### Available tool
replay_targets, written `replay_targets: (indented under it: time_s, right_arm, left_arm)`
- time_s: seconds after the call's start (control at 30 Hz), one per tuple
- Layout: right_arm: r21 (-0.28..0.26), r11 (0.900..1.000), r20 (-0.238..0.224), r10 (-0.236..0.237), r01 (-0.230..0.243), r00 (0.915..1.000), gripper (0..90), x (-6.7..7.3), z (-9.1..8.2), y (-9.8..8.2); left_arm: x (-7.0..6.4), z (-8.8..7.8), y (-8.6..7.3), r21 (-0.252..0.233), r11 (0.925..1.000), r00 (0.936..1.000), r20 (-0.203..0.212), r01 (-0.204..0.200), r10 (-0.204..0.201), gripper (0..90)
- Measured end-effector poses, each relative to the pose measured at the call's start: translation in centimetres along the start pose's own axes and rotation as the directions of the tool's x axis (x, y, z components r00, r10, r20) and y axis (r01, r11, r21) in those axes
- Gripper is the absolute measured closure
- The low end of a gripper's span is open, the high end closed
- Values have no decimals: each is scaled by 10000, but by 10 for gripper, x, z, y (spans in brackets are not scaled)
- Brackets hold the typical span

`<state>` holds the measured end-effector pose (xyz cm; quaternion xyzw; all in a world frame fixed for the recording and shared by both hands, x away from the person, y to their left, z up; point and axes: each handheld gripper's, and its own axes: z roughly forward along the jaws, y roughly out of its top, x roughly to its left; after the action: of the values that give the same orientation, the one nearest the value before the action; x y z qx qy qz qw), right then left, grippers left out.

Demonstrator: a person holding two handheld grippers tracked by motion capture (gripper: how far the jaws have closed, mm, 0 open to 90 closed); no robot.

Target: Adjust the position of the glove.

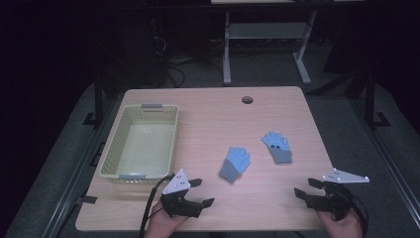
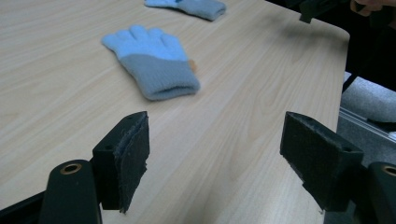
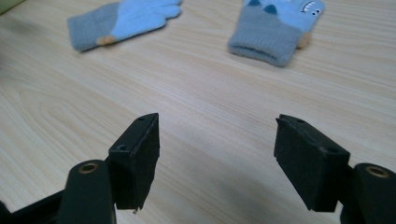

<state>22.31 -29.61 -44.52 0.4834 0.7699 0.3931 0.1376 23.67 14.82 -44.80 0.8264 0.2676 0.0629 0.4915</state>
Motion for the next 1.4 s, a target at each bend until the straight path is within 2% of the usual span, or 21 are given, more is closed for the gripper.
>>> replay_targets:
  time_s: [0.17,0.23,0.4,0.5,0.57,0.6,0.67,0.87,0.93,1.0,1.07,1.23,1.27,1.4]
  right_arm:
    - [96,9998,-85,-156,156,9998,307,3,3,0]
    - [122,9995,-84,-293,294,9995,303,5,2,1]
    - [-66,9978,-245,-654,653,9976,294,11,0,6]
    - [-48,9962,-576,-877,875,9945,258,13,4,12]
    - [-14,9959,-568,-908,909,9942,257,14,5,14]
    - [8,9954,-716,-956,959,9928,245,15,7,20]
    - [42,9946,-734,-1027,1033,9920,245,15,8,24]
    - [122,9942,-851,-1053,1067,9908,248,9,8,38]
    - [205,9926,-763,-1180,1198,9901,254,7,5,49]
    - [154,9912,-744,-1298,1313,9887,257,6,5,52]
    - [148,9883,-736,-1500,1515,9859,258,2,6,65]
    - [277,9877,-788,-1514,1539,9853,257,-4,11,79]
    - [539,9844,-790,-1633,1677,9834,257,-6,17,84]
    - [920,9781,-648,-1812,1867,9813,268,-11,27,95]
  left_arm:
    - [1,2,-3,39,9999,9999,32,113,-113,236]
    - [3,-1,-4,184,9994,9993,-257,-277,281,235]
    - [5,-7,-5,50,9996,9990,-363,-272,274,232]
    - [3,-8,-5,0,9997,9992,-323,-253,253,232]
    - [3,-8,-5,-46,9997,9992,-325,-229,228,232]
    - [3,-8,-4,-109,9998,9996,-218,-175,173,232]
    - [4,-8,-3,-92,9996,9993,-276,-261,259,232]
    - [7,-7,-2,-51,9998,9997,-147,-194,194,231]
    - [7,-6,-1,-89,9998,9998,-109,-180,179,231]
    - [7,-6,-1,-75,9998,9998,-90,-197,196,232]
    - [7,-5,-1,-66,9997,9997,-40,-235,234,231]
    - [6,-3,0,-97,9997,9997,89,-236,237,231]
    - [6,-2,0,-117,9997,9997,140,-205,206,231]
    - [5,0,0,-72,9996,9995,179,-262,263,231]
